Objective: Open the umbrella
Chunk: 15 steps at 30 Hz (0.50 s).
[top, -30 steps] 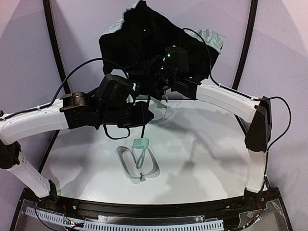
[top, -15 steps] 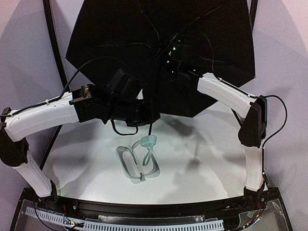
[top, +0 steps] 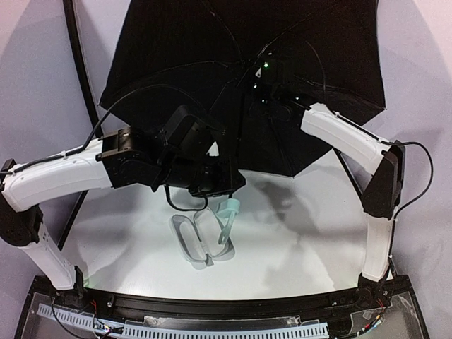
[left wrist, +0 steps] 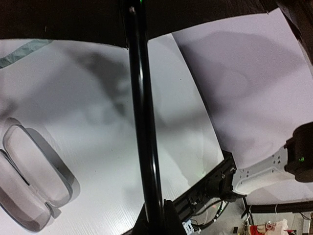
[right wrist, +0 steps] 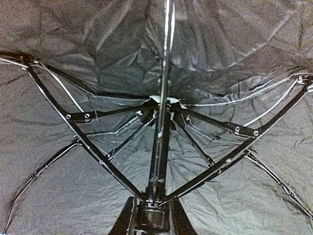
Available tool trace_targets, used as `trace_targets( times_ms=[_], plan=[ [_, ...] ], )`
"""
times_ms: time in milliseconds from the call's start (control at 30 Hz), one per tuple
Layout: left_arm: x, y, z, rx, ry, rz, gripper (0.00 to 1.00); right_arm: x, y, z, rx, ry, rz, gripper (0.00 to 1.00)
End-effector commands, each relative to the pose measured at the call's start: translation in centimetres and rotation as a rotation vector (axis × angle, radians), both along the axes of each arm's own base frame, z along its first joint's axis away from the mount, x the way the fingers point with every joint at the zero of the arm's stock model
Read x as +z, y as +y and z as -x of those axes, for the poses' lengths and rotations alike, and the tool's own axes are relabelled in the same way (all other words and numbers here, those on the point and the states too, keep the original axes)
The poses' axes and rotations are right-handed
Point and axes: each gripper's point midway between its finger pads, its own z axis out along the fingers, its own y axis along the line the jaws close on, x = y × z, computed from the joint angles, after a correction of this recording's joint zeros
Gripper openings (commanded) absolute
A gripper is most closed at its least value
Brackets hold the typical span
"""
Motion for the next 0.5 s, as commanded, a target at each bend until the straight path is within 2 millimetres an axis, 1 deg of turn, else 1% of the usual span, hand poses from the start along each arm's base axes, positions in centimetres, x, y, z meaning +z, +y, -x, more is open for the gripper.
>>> trace_targets(
  times_ms=[0,67,133,233,300,400,467],
  plan=[
    [3.4,2.1,25.4,-0.888,0.285,-0.010,0.01,7.8,-20.3,-4.8,-0.644,-0.321,-0.028,0.00],
    [3.7,2.0,26.4,-0.922,0.310,-0.013,0.01,9.1,-20.9,-4.7,-0.674,-0.340,-0.017,0.00],
    [3.6,2.1,27.2,-0.934,0.340,-0.019,0.01,10.4,-21.6,-4.7,-0.715,-0.362,0.006,0.00],
    [3.6,2.1,28.4,-0.943,0.377,-0.020,0.01,11.7,-22.6,-4.8,-0.751,-0.386,0.028,0.00],
    [3.7,2.1,29.2,-0.949,0.375,-0.024,0.01,11.9,-23.3,-5.3,-0.753,-0.382,0.012,0.00],
    [3.7,2.0,29.9,-0.933,0.380,-0.049,0.01,11.7,-24.9,-6.4,-0.758,-0.365,-0.022,0.00],
    [3.5,2.0,30.2,-0.903,0.404,-0.069,0.01,11.8,-25.5,-6.9,-0.762,-0.371,-0.019,0.00]
  ],
)
